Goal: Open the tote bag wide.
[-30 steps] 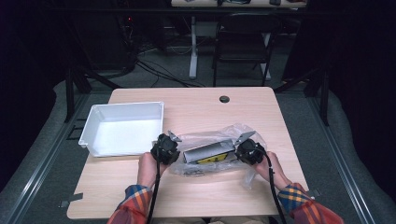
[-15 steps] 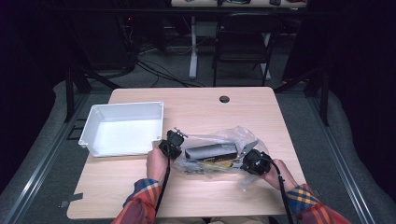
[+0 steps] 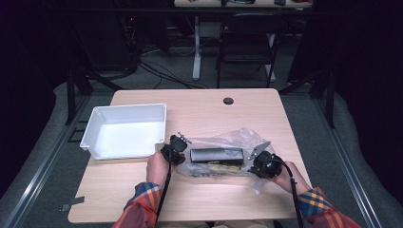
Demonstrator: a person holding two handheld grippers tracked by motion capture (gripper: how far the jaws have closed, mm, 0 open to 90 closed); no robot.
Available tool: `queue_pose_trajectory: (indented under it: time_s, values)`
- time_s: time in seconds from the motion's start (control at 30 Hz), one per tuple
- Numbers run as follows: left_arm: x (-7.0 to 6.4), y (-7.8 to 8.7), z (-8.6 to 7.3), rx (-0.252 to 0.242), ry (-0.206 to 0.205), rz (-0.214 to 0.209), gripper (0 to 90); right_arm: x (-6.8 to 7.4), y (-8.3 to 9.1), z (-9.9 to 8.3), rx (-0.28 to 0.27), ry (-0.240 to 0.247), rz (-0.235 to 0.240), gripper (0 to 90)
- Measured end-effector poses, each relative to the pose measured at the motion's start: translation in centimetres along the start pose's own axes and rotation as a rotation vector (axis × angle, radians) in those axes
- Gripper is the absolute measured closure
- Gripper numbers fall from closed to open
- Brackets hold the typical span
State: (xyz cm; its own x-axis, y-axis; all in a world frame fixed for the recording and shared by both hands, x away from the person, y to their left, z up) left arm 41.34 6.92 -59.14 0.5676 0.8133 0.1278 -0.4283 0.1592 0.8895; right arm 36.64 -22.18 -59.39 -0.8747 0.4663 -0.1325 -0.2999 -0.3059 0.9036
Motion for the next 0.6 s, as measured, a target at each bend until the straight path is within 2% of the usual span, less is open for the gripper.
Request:
queue_pose_trajectory:
  time_s: [0.07,0.1,0.13,0.17,0.2,0.23,0.33,0.37,0.5,0.6]
  values:
    - [-0.3,0.9,-0.2,-0.021,-0.010,-0.038,66.0,0.0,0.5,0.4,-0.041,-0.005,0.014,74.4]
    - [-0.3,1.3,-0.3,-0.023,-0.014,-0.052,62.1,0.0,0.8,0.7,-0.051,0.001,0.016,67.3]
    - [-0.4,1.7,-0.4,-0.029,-0.028,-0.067,59.7,0.0,0.9,0.8,-0.063,-0.002,0.020,65.6]
    - [-0.5,1.9,-0.6,-0.027,-0.027,-0.079,57.2,0.0,1.0,1.0,-0.095,-0.014,0.028,62.7]
    - [-0.6,2.0,-0.7,-0.029,-0.039,-0.081,55.1,0.0,1.2,1.2,-0.096,-0.006,0.034,59.3]
    - [-0.8,2.0,-0.8,-0.023,-0.049,-0.109,53.5,-0.1,1.3,1.3,-0.106,-0.007,0.030,54.4]
    - [-1.1,2.1,-0.8,-0.019,-0.076,-0.133,48.8,-0.1,1.7,1.9,-0.150,-0.023,0.036,45.2]
    - [-1.1,2.3,-0.7,-0.023,-0.081,-0.127,47.7,-0.1,1.9,2.1,-0.148,-0.021,0.037,41.3]
    - [-1.4,3.0,-0.4,-0.057,-0.110,-0.156,43.2,-0.6,2.7,2.7,-0.186,-0.021,0.036,36.0]
    - [-1.2,3.0,-0.4,-0.056,-0.121,-0.148,41.7,-1.2,3.1,3.3,-0.203,-0.027,0.018,37.1]
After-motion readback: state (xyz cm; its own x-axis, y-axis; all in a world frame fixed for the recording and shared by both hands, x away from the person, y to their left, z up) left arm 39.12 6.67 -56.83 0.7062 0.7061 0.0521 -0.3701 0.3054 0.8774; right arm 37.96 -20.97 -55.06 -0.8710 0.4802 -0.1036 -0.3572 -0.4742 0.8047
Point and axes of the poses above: each handheld gripper's, and its own axes: y roughly backward along the jaws, z roughly out of its top, x roughly to its left, the point moved 6 cm from there along -y, roughly forward along the jaws, and after that the axes turned 6 degrees about y, right-handed, at the moved point
